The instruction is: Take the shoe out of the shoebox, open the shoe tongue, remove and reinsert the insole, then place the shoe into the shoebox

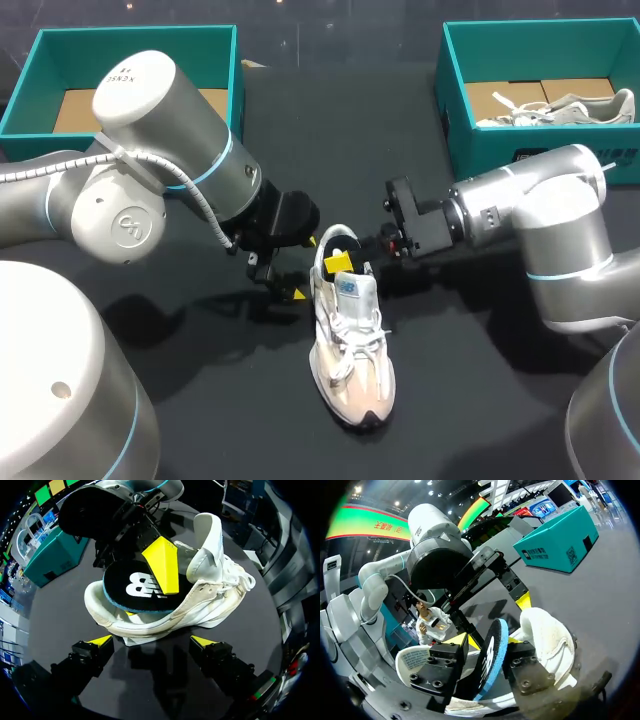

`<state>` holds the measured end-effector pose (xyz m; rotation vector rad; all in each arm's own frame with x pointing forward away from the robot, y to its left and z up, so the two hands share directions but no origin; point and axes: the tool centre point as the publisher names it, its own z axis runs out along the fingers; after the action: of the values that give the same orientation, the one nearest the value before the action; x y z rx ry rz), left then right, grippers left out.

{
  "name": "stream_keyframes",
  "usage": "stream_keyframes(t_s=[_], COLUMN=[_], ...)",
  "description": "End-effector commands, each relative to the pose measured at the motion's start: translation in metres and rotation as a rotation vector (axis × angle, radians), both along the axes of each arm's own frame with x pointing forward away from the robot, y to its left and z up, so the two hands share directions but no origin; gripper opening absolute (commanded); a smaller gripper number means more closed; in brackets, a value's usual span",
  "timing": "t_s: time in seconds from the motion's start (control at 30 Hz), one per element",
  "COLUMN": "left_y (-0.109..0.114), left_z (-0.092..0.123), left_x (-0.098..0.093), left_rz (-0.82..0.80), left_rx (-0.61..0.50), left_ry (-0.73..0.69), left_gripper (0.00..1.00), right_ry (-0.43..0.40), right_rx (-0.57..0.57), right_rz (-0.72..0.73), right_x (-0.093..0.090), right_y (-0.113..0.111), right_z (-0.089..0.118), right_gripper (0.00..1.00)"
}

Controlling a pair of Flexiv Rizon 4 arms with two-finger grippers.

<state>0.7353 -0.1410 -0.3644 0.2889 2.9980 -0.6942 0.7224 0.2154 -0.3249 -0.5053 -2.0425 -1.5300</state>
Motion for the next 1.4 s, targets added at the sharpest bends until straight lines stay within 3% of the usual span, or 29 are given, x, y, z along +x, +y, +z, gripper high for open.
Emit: stream_keyframes(t_s=[0.03, 0.23, 0.27, 0.3, 0.57, 0.87, 1.07, 1.1, 1.13, 1.17, 1.23, 1.4], left_y=[0.000, 0.000, 0.000, 0.000, 0.000, 0.000, 0.000, 0.000, 0.000, 0.000, 0.000, 0.002], left_z=[-0.001, -0.001, -0.001, -0.001, -0.001, -0.001, -0.001, -0.001, -0.001, -0.001, -0.001, 0.003], left_x=[0.000, 0.000, 0.000, 0.000, 0.000, 0.000, 0.000, 0.000, 0.000, 0.000, 0.000, -0.002], left_rz=[-0.001, -0.001, -0.001, -0.001, -0.001, -0.001, -0.001, -0.001, -0.001, -0.001, -0.001, -0.019], left_rx=[-0.001, -0.001, -0.001, -0.001, -0.001, -0.001, -0.001, -0.001, -0.001, -0.001, -0.001, 0.001], left_ry=[0.000, 0.000, 0.000, 0.000, 0.000, 0.000, 0.000, 0.000, 0.000, 0.000, 0.000, -0.013], left_gripper=[1.00, 1.00, 1.00, 1.00, 1.00, 1.00, 1.00, 1.00, 1.00, 1.00, 1.00, 1.00], right_ry=[-0.017, -0.025, -0.024, -0.022, 0.016, 0.098, 0.071, 0.055, 0.044, 0.034, 0.017, -0.008], right_rx=[-0.017, -0.002, 0.000, 0.002, -0.017, -0.056, -0.067, -0.067, -0.068, -0.068, -0.071, -0.089], right_rz=[-0.011, -0.011, -0.008, -0.005, 0.025, 0.033, 0.030, 0.029, 0.029, 0.027, 0.026, 0.024], right_x=[0.002, 0.014, 0.015, 0.017, 0.016, -0.013, -0.015, -0.013, -0.012, -0.010, -0.007, -0.004], right_y=[-0.005, -0.009, -0.008, -0.008, -0.001, 0.003, 0.002, 0.002, 0.001, 0.001, 0.001, 0.001], right_z=[0.012, 0.014, 0.014, 0.013, 0.001, -0.020, -0.010, -0.006, -0.003, -0.001, 0.003, 0.010], right_gripper=[0.55, 0.36, 0.25, 0.00, 0.00, 0.00, 0.00, 0.20, 0.33, 0.39, 0.49, 0.49])
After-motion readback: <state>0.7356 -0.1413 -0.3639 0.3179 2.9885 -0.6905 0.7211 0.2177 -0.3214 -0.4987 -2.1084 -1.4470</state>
